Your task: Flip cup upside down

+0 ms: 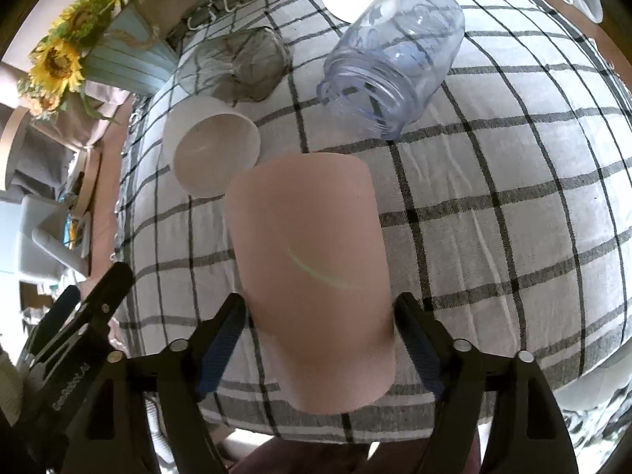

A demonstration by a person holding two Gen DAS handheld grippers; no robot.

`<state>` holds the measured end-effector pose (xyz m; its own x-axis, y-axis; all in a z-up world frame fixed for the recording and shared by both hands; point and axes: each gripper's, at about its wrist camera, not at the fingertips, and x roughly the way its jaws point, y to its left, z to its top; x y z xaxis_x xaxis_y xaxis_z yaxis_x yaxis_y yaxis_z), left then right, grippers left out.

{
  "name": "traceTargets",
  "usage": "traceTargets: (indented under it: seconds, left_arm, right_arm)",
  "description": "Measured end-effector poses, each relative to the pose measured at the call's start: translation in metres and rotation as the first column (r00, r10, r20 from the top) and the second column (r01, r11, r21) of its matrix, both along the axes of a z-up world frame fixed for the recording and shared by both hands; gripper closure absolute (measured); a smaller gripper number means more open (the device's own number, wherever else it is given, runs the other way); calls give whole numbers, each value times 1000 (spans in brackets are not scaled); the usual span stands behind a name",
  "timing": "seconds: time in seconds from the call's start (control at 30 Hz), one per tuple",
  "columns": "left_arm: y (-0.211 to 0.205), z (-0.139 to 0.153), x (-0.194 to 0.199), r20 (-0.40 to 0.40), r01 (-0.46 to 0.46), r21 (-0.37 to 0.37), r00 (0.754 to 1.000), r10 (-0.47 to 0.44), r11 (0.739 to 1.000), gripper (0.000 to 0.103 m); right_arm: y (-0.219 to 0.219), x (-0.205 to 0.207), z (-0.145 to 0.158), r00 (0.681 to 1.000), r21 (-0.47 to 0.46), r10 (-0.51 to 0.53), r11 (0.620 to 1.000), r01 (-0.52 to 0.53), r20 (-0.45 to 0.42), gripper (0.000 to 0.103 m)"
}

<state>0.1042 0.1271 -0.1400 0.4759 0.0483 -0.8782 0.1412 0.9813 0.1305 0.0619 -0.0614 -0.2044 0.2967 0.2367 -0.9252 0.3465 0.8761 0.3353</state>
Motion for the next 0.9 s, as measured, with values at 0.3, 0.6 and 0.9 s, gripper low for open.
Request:
traceTargets:
  seconds: [0.3,0.6,0.9]
  left_arm:
    - [-24,19,-32,37,38,-47,999,-36,998,0]
    - [-76,26,-71,64,168,-96,985,-162,981,0]
    - [-111,5,-87,-38,238,-121,969,-244,964,0]
  right_arm:
    - [-23,-23,58,989,-69,20,998,-10,144,20]
    - [-59,-44,83,979,-147,55,989,-26,196,20]
    - [-95,-59,70,986,-104,50,994,-34,161,20]
